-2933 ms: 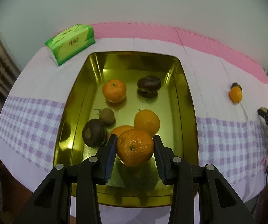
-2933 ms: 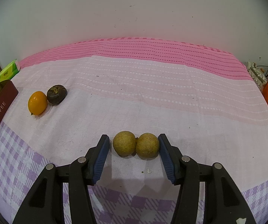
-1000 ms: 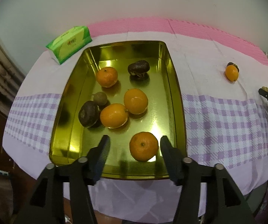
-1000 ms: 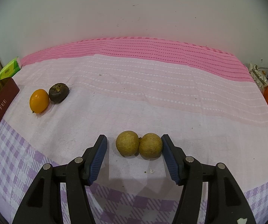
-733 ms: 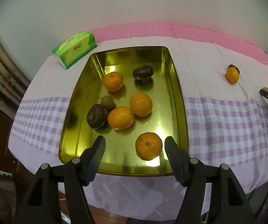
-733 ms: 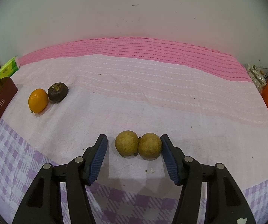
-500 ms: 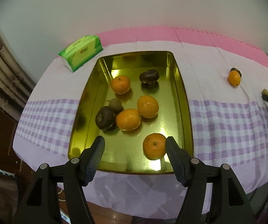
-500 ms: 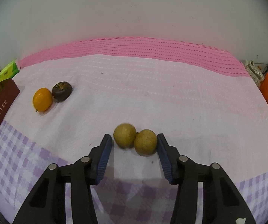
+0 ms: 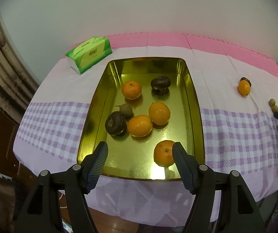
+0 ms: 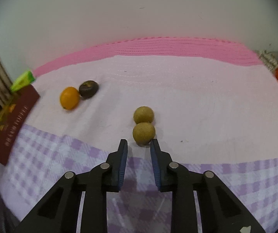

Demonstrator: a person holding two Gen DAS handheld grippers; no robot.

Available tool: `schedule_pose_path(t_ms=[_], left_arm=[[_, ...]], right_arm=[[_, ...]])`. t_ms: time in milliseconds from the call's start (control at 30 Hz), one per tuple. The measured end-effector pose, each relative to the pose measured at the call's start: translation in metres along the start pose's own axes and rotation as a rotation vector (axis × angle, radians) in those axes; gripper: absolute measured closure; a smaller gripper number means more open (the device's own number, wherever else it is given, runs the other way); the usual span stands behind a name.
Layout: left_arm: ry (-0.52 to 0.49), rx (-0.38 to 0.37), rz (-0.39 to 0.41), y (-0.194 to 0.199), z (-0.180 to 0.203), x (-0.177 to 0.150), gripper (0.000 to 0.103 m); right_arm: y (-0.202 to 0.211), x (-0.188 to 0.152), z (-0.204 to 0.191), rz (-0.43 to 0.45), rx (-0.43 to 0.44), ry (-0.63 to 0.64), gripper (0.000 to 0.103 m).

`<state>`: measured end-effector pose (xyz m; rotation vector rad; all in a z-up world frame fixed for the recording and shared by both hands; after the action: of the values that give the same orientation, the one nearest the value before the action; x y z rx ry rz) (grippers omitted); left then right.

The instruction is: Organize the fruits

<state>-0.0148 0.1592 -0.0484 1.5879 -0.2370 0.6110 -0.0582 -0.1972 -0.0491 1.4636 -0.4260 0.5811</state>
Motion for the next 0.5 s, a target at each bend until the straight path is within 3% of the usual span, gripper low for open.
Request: schedule_pose_path(t_ms=[67, 100, 500], left_arm=[[-0.004, 0.001, -0.001, -0.001, 0.001, -0.001, 0.034], [-0.005, 0.002, -0.002, -0.002, 0.002, -0.001, 0.034], [-0.007, -0.001, -0.035, -0.014, 0.005, -0.008, 0.033]], right_arm=[[0.002, 0.000, -0.001, 0.010, 0.006, -0.003, 0.060], [0.004, 0.001, -0.002, 0.018, -0.003, 0.002, 0.057], [-0.024, 0.030, 0.014, -0.033, -0.043, 0.008, 0.056]])
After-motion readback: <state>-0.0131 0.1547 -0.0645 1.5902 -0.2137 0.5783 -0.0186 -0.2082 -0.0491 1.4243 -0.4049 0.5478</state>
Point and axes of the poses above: each gripper's, at about its wrist camera, not at the fingertips, and y roughly against the way its jaws point, z to its right, x to its top, the point moved 5 cm from there along -y, roughly the way its jaws point, and after that the axes turned 11 degrees about y, right-handed, at the moved point
